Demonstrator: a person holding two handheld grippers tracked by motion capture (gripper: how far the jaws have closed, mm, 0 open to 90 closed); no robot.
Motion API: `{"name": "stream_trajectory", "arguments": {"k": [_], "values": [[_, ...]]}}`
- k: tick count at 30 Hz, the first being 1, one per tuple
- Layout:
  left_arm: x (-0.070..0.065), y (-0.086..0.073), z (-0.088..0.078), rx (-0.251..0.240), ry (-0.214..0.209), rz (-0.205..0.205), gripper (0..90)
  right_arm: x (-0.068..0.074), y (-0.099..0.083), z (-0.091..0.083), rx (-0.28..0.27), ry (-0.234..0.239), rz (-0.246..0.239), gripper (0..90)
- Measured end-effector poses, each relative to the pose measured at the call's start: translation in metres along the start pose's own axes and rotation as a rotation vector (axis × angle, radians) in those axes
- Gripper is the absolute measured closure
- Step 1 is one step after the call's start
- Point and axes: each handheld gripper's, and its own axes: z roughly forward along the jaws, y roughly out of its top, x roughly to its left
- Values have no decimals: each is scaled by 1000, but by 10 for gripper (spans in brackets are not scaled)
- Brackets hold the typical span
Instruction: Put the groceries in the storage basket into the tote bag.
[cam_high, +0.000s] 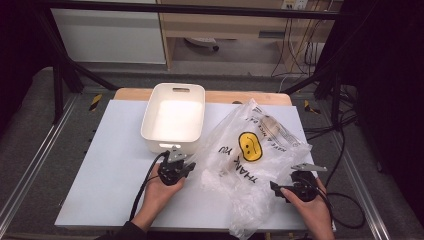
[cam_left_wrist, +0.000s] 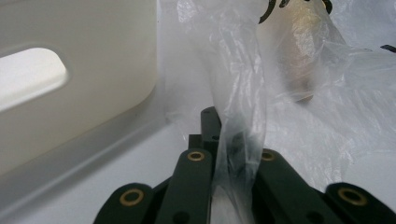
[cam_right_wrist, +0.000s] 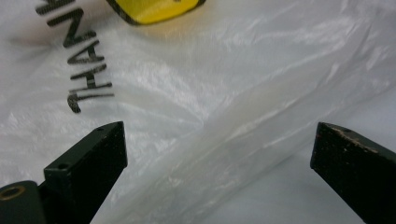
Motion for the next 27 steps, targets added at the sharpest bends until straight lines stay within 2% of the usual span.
{"name": "stream_trajectory", "arguments": {"k": [5, 7, 9, 13, 14, 18, 22, 23, 25, 27], "values": [[0, -1, 1, 3, -7, -4, 883, 0, -6, 7, 69, -14, -3, 75], [0, -2, 1, 4, -9, -4, 880, 1, -6, 8, 74, -12, -4, 82], [0, -2, 1, 5, -12, -7, 879, 2, -6, 8, 67, -20, -7, 139], [1, -3, 2, 10, -19, -10, 878, 8, -4, 8, 62, -39, -69, 323], [0, -3, 2, 10, -21, -11, 877, 9, -4, 9, 57, -48, -81, 398], [-1, -3, 2, 8, -29, -13, 872, 11, 0, 12, 36, -33, -123, 633], [-3, -4, 1, 9, -33, -11, 871, 8, 5, 15, 40, -17, -144, 857], [-3, -4, 1, 10, -36, -10, 871, 6, 6, 16, 35, -14, -145, 897], [-4, -4, 0, 9, -42, -9, 869, 2, 9, 17, 35, -5, -139, 900], [-5, -3, 0, 8, -48, -8, 869, -2, 13, 20, 31, -23, -143, 900]]}}
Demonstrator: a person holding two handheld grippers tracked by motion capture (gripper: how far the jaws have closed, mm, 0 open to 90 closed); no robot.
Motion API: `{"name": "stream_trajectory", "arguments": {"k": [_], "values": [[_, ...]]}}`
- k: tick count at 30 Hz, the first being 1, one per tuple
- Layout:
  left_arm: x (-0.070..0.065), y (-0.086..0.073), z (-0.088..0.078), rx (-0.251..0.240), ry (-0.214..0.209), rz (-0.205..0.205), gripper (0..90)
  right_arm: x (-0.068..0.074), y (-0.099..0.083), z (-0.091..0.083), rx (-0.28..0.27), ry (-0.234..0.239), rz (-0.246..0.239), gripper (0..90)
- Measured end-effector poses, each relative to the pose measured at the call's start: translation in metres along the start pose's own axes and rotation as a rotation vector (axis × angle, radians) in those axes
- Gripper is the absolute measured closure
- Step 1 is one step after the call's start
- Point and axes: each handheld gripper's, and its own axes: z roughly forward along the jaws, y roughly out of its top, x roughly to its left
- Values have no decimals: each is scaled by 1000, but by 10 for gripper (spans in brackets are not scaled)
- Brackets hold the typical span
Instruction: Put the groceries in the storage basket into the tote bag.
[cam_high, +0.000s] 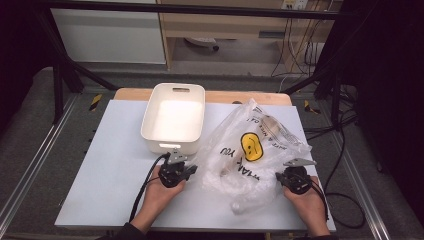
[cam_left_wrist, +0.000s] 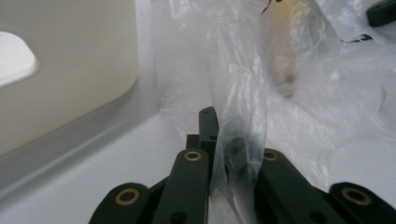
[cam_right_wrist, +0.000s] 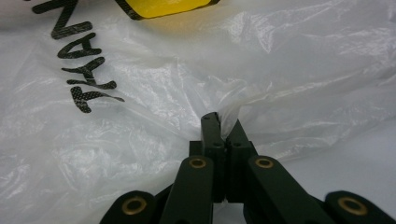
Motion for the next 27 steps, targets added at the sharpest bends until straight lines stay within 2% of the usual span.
{"name": "stream_trajectory", "arguments": {"k": [4, 11, 14, 16, 18, 22, 24, 27], "values": [[-4, 0, -1, -2, -17, -2, 868, -14, 9, 6, -13, -50, -7, 900], [-21, -2, -3, 10, -90, -1, 884, -45, 32, 18, -68, -143, 6, 900], [-30, -5, -6, 15, -109, 7, 883, -54, 34, 22, -62, -140, 35, 900], [-34, -6, -8, 21, -109, 18, 883, -54, 32, 20, -56, -105, 57, 890], [-37, -7, -8, 22, -109, 20, 884, -51, 30, 15, -69, -86, 67, 818], [-39, -9, -6, 31, -110, 20, 884, -40, 25, 2, -101, -58, 102, 591], [-40, -10, -6, 35, -113, 23, 884, -32, 21, -4, -109, -59, 104, 420], [-38, -9, -8, 26, -105, 21, 884, -22, 17, -12, -124, -54, 115, 243]]}}
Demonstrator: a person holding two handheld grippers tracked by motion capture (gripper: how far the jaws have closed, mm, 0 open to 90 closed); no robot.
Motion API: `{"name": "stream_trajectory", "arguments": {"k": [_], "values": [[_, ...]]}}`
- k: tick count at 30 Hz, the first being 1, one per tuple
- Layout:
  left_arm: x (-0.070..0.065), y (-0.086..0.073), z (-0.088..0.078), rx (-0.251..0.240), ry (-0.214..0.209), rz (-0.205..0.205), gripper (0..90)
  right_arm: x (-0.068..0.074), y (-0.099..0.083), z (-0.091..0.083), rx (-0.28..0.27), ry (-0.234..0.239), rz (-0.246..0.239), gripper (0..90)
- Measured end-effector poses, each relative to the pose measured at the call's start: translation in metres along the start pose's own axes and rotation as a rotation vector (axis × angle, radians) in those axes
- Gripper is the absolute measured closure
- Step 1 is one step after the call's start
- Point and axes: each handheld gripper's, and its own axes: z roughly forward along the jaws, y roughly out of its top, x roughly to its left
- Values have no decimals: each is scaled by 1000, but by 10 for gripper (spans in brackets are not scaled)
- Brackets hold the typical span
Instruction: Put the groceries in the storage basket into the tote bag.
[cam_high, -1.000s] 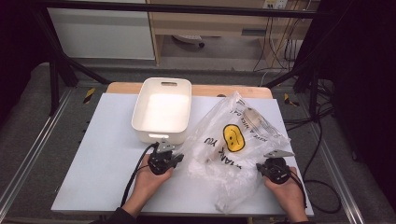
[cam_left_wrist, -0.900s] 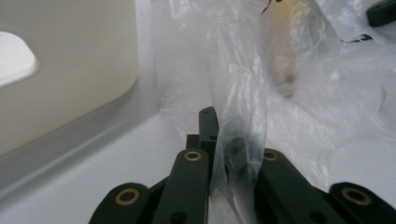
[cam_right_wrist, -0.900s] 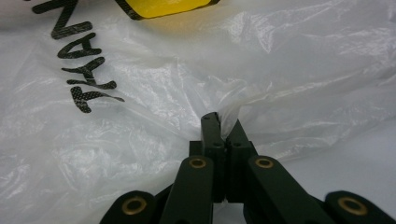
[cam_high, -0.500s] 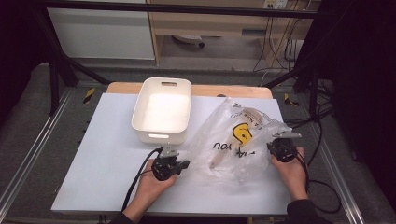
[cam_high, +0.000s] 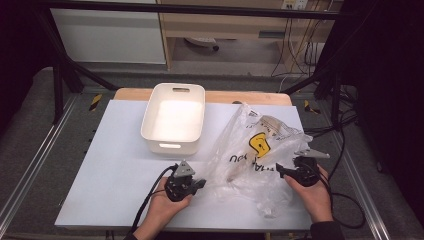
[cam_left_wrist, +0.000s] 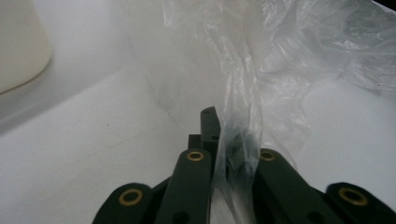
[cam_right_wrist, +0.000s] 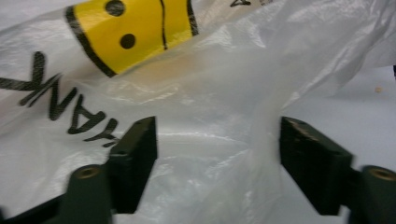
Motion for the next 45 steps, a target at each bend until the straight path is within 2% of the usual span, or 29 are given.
{"name": "stream_trajectory", "arguments": {"k": [3, 6, 10, 16, 20, 24, 31, 34, 39, 42, 45], "values": [[4, -1, -1, 1, 13, -4, 885, 8, -3, -9, -17, 12, -5, 126], [7, -2, -1, 1, 21, -11, 886, 13, -9, -17, -34, 25, -9, 97], [11, -2, -3, 2, 32, -14, 887, 19, -20, -25, -23, 47, -6, 97], [14, -4, -4, 6, 38, -22, 886, 25, -33, -29, 18, 66, -25, 85], [14, -2, -3, 8, 37, -12, 886, 25, -38, -31, 37, 76, -23, 79], [16, -1, -4, 0, 29, -21, 886, 26, -43, -33, 46, 82, -7, 73], [20, -1, -10, -7, 29, -26, 891, 26, -48, -36, 77, 77, 11, 71], [22, -2, -14, -15, 25, -43, 895, 25, -51, -37, 92, 75, 23, 71], [19, -1, -14, -11, 26, -34, 897, 25, -53, -34, 132, 82, 19, 67], [18, -1, -14, -9, 28, -27, 896, 24, -56, -33, 166, 65, 29, 60], [18, -2, -12, 0, 27, -26, 896, 25, -58, -30, 190, 59, 18, 54]]}}
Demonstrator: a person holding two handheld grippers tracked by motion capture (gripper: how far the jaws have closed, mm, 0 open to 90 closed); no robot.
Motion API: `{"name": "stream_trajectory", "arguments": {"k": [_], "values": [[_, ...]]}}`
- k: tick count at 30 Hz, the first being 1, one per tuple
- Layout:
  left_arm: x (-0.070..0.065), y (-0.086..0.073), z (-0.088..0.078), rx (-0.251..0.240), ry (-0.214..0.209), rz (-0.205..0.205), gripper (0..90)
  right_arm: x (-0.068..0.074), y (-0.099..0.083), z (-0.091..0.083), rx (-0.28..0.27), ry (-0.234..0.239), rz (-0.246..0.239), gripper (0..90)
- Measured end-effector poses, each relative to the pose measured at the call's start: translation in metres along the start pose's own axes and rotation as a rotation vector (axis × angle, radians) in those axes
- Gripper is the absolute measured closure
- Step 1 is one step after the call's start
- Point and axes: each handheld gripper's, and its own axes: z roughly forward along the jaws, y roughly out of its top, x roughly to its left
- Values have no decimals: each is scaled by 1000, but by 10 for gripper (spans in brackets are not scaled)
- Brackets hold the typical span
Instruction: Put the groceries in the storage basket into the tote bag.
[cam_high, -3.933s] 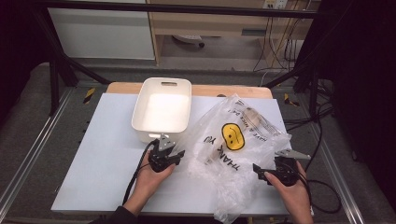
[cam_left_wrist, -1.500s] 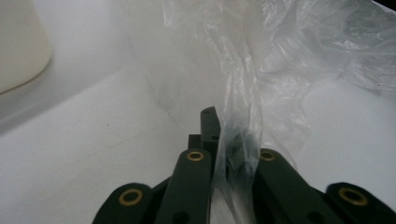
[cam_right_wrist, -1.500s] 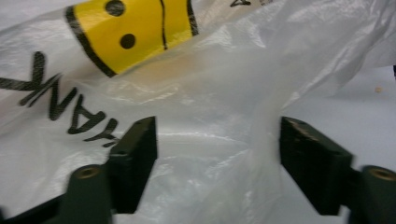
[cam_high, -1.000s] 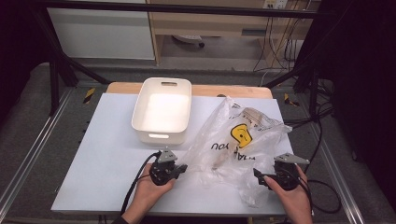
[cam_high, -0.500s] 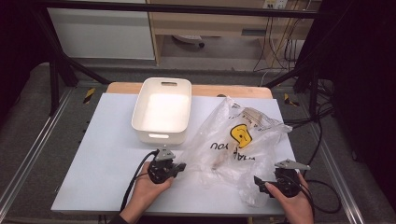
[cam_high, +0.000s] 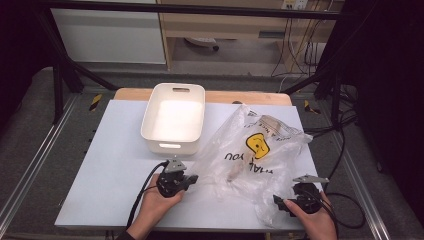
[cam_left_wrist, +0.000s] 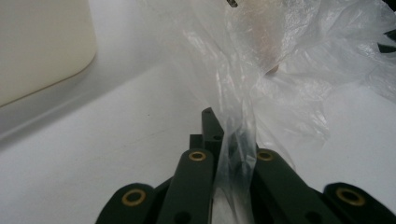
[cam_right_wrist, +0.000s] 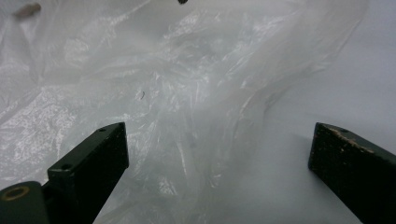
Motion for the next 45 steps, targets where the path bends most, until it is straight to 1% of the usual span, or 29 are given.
{"name": "stream_trajectory", "arguments": {"k": [2, 4, 6, 8, 9, 10, 12, 15, 16, 21, 24, 26, 28, 30, 32, 36, 38, 40, 45], "values": [[1, 0, 0, 1, -1, -1, 896, 3, 0, 2, 10, -12, -28, 55], [1, 0, 0, -2, 0, -3, 896, 6, 2, 3, 3, 14, -48, 75], [2, 0, -1, -4, 1, -6, 896, 11, 2, 5, 4, 27, -91, 77], [2, 0, -1, -6, 3, -7, 896, 16, 2, 7, 10, 12, -145, 100], [2, 0, -1, -6, 3, -7, 896, 17, 3, 8, 8, 8, -161, 127], [2, 0, 0, -6, 3, -7, 896, 19, 3, 8, -3, 22, -173, 175], [2, 0, 1, -3, 3, -7, 896, 23, 4, 8, -21, 46, -214, 263], [1, 0, 2, 0, 2, -5, 896, 28, 4, 8, -39, 67, -249, 399], [1, 0, 2, 0, 2, -5, 896, 29, 4, 8, -48, 76, -258, 457], [1, -1, 2, 3, 1, -4, 896, 32, 7, 9, -57, 111, -291, 716], [1, -1, 3, 3, 1, -5, 896, 33, 8, 10, -60, 127, -300, 837], [1, -1, 3, 4, 1, -7, 896, 32, 10, 11, -58, 141, -303, 895], [2, -1, 3, 3, 1, -8, 896, 32, 12, 12, -53, 154, -295, 900], [2, -1, 2, 2, 3, -9, 896, 29, 13, 13, -59, 156, -285, 900], [2, -1, 2, -1, 3, -12, 896, 25, 15, 13, -60, 144, -269, 900], [1, 0, 1, -6, -3, -9, 896, 14, 17, 11, -78, 96, -226, 900], [0, 0, 2, -5, -8, -8, 896, 8, 17, 9, -87, 85, -206, 900], [0, 0, 2, -6, -13, -5, 896, 5, 17, 8, -91, 92, -182, 900], [-1, 0, 1, -8, -13, -2, 896, 6, 19, 8, -79, 107, -176, 900]]}}
